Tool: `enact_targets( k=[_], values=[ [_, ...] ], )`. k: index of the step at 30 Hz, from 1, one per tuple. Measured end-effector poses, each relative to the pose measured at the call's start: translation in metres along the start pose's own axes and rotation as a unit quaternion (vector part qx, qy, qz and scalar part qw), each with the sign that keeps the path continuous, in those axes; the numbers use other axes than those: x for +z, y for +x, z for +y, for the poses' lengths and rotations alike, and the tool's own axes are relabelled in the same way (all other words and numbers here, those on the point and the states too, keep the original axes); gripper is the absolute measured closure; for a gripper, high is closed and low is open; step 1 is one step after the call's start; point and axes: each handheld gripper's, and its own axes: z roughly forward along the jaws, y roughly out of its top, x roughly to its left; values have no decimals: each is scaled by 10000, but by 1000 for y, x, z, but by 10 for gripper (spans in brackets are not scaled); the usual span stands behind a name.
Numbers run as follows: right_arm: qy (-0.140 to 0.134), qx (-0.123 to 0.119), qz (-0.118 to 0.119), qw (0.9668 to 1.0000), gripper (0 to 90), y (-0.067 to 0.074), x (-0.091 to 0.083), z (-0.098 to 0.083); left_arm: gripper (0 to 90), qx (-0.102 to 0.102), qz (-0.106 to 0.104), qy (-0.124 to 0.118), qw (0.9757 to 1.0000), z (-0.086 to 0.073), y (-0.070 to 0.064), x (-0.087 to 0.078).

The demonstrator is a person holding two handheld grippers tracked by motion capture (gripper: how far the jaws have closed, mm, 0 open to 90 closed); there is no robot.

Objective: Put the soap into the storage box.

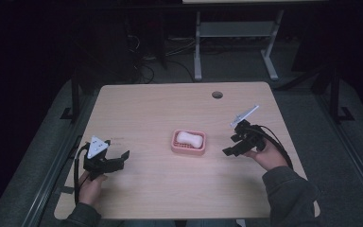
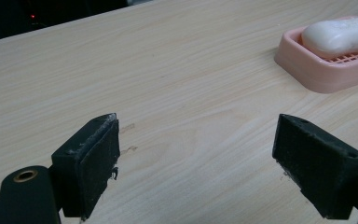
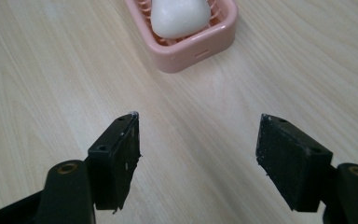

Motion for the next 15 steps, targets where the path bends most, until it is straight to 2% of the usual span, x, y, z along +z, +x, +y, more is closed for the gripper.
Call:
enact_targets(
  k=[15],
  values=[
    [-115, 241, -56, 9996, 291, 0, -5, -37, 141, 22, -14, 26, 10000, 0, -1, 0]
  ],
)
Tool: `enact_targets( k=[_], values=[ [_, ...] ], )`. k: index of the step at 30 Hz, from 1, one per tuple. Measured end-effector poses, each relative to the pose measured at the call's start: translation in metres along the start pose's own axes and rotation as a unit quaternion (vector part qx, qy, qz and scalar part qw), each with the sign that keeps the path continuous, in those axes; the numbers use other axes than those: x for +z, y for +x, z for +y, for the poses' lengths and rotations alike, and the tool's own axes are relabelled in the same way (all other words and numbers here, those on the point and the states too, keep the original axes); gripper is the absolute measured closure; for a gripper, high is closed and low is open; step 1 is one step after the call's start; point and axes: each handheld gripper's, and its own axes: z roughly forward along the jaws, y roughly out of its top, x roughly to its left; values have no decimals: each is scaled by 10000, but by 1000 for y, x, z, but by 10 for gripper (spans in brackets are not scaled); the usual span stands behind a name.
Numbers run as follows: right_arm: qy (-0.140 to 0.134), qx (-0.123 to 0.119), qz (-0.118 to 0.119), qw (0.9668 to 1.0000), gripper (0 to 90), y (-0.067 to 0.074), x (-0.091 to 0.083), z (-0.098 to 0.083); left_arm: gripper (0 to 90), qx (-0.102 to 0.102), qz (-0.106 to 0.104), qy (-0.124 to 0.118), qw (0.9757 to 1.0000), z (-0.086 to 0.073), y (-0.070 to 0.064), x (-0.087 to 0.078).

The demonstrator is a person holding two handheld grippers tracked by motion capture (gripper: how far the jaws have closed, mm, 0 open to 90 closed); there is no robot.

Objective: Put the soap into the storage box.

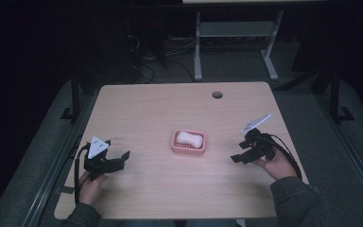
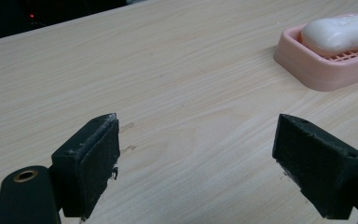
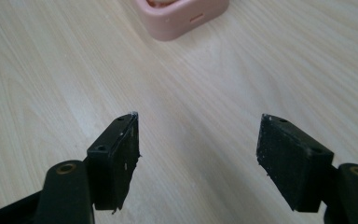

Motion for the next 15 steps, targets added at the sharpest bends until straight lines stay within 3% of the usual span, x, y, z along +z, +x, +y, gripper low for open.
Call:
enact_targets(
  k=[15],
  values=[
    [-109, 203, -83, 9997, 287, 0, -3, -39, 141, 116, -13, 50, 9999, 0, -2, 0]
  ],
)
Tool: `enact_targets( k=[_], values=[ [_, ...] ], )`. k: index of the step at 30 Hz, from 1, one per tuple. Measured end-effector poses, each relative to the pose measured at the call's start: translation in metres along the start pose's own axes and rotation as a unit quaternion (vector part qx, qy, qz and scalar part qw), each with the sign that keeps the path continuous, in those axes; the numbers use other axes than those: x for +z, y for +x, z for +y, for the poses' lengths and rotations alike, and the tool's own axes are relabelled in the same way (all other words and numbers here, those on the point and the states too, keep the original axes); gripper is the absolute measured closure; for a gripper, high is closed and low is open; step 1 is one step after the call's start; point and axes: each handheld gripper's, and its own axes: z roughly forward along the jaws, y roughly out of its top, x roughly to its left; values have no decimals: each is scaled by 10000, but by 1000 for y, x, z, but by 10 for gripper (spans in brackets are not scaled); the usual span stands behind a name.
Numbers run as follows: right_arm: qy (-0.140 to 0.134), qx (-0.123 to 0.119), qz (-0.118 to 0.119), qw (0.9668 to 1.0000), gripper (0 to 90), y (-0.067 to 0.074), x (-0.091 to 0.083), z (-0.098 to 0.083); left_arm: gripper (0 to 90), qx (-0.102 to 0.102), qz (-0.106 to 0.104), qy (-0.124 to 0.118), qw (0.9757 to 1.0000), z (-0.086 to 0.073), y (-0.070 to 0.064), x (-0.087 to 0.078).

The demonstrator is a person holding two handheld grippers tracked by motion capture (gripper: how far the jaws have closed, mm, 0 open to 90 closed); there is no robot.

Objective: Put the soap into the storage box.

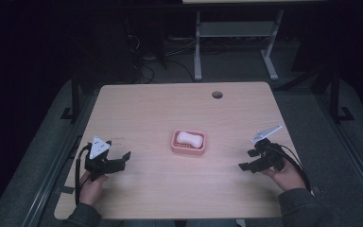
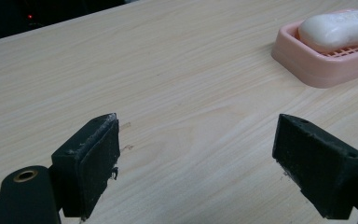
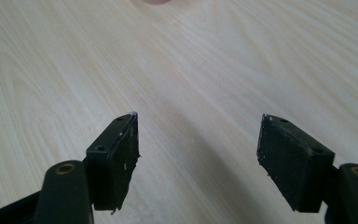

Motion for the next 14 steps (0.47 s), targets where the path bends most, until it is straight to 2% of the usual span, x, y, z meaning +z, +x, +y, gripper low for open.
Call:
enact_targets(
  k=[9, 14],
  values=[
    [-120, 148, 26, 9998, 267, 9, -1, -28, 141, 61, -14, 40, 10000, 0, -2, 1],
    [-413, 104, -102, 9990, 248, 25, -3, -44, 141, 105, -48, 4, 9999, 0, -6, 2]
  ],
)
